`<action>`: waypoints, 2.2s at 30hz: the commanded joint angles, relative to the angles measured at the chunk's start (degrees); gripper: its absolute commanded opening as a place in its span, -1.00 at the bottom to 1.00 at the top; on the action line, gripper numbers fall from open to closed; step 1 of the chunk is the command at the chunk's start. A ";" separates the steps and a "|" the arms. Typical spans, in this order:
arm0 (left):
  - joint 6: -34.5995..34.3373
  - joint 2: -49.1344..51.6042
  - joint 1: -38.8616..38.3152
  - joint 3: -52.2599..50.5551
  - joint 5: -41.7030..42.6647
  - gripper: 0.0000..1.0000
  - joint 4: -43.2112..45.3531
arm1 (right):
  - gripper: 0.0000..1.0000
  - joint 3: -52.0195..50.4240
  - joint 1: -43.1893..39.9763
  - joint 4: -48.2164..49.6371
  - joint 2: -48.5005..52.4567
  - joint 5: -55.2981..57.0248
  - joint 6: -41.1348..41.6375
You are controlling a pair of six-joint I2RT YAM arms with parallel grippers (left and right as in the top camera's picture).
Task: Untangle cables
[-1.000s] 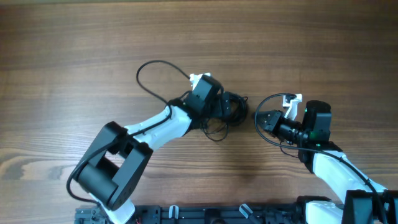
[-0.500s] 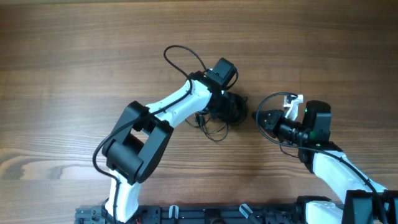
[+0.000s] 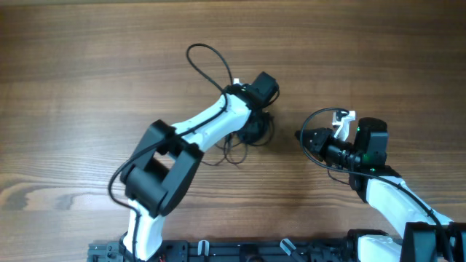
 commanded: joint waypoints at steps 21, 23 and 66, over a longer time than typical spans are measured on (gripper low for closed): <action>3.13 -19.17 -11.58 -0.31 0.63 -0.92 4.98 | 0.06 -0.09 4.26 8.48 -0.50 12.39 27.32; 3.13 -20.11 -11.58 -0.31 2.45 -0.92 5.01 | 0.06 -0.07 4.26 8.48 -0.50 12.35 27.32; 14.99 -13.62 -0.22 -2.40 40.24 -0.39 15.65 | -0.91 -0.02 -19.96 -15.26 -10.80 7.76 -2.89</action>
